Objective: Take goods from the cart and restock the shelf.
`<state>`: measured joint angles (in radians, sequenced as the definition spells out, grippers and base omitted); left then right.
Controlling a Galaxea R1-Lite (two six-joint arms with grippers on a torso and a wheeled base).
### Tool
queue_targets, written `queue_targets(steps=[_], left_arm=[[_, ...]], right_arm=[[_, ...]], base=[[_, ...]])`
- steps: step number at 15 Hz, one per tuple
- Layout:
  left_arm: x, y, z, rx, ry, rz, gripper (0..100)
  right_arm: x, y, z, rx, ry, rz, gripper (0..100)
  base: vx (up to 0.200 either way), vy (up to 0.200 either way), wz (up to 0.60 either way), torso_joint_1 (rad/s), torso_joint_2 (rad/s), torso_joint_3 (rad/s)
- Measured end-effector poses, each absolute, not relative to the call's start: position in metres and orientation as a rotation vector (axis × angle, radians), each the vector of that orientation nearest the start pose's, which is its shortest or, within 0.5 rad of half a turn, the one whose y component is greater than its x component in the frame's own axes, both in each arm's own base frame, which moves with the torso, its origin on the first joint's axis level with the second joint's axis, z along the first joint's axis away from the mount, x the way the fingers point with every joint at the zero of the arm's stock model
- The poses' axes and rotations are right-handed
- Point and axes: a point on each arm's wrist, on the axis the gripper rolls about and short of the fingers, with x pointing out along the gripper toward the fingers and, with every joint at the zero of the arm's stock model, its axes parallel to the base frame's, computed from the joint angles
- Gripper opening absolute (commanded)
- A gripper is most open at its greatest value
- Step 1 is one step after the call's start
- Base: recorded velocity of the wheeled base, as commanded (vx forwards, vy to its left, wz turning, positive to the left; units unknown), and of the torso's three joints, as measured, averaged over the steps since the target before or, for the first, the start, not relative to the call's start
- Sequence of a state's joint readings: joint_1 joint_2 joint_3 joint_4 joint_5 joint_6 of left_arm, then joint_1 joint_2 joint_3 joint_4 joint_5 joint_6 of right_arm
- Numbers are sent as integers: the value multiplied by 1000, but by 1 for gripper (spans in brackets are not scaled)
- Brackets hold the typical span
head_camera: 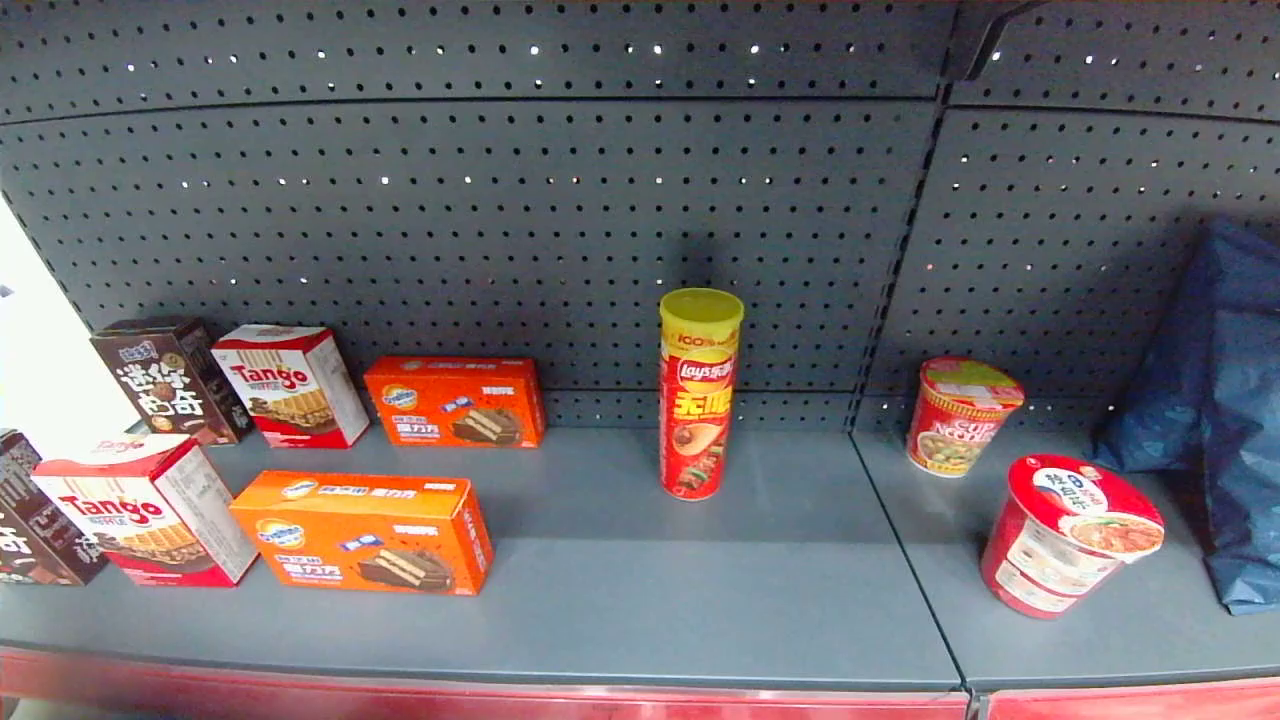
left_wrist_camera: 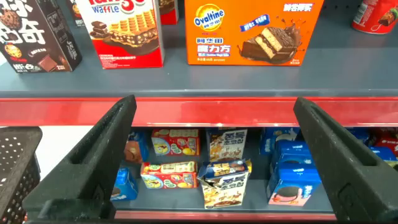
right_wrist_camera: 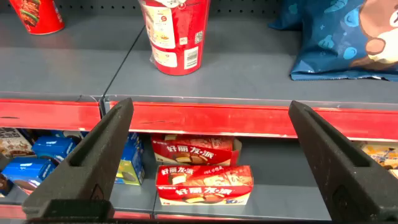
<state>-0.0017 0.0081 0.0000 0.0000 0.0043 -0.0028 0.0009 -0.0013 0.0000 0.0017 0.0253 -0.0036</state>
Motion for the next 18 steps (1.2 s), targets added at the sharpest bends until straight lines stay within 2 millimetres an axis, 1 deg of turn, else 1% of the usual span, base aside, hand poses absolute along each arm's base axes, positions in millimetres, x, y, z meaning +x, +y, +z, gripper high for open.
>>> queue_targets(steps=[18], left_arm=[[-22,0,76,4,8,-2,100]], right_arm=[[-23,0,75,-4,0,24,100]], base=[[0,0,600,4,2,2]])
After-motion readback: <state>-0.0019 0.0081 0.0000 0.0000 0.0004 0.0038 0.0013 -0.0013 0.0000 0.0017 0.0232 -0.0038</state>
